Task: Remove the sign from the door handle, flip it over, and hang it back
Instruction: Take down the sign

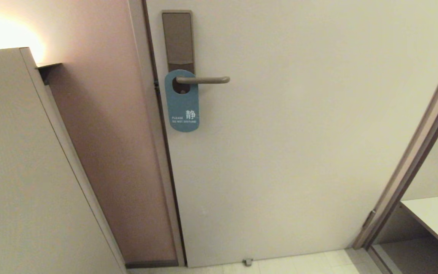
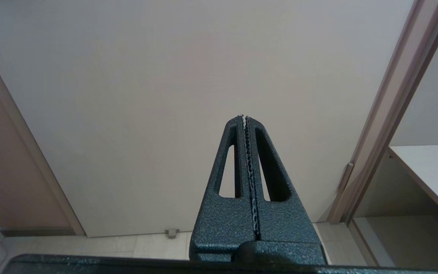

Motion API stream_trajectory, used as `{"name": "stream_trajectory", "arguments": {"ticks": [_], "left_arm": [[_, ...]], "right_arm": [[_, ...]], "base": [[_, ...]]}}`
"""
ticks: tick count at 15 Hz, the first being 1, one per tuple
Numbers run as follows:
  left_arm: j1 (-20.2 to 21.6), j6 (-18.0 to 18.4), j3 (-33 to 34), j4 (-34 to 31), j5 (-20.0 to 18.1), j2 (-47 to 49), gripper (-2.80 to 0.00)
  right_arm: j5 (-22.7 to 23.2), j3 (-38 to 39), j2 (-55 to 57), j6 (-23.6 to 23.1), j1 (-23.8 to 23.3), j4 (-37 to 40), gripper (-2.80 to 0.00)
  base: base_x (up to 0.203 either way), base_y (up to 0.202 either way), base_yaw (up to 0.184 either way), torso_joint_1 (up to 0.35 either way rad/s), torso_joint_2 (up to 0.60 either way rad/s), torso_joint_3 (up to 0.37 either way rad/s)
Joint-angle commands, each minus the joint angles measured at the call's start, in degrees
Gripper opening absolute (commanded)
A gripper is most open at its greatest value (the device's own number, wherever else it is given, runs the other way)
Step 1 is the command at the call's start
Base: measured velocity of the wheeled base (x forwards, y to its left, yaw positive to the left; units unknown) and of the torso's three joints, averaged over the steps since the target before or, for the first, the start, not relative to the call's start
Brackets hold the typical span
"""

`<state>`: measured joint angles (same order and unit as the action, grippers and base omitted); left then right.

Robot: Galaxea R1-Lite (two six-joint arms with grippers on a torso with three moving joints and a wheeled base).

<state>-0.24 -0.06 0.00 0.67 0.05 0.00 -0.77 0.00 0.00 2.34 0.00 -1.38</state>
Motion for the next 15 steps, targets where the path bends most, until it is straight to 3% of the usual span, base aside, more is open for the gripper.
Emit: {"name": "stream_trajectory", "arguments": {"ticks": [1,15], "left_arm": [[0.0,0.0,0.0,0.0,0.0,0.0,-2.8],[0.0,0.4,0.0,-0.1,-0.1,0.0,-2.8]], "right_arm": [[0.0,0.0,0.0,0.0,0.0,0.0,-2.8],[0.0,0.0,0.0,0.0,0.0,0.0,-2.8]], "base": [[0.0,0.0,0.0,0.0,0.0,0.0],[0.0,0.0,0.0,0.0,0.0,0.0]]}}
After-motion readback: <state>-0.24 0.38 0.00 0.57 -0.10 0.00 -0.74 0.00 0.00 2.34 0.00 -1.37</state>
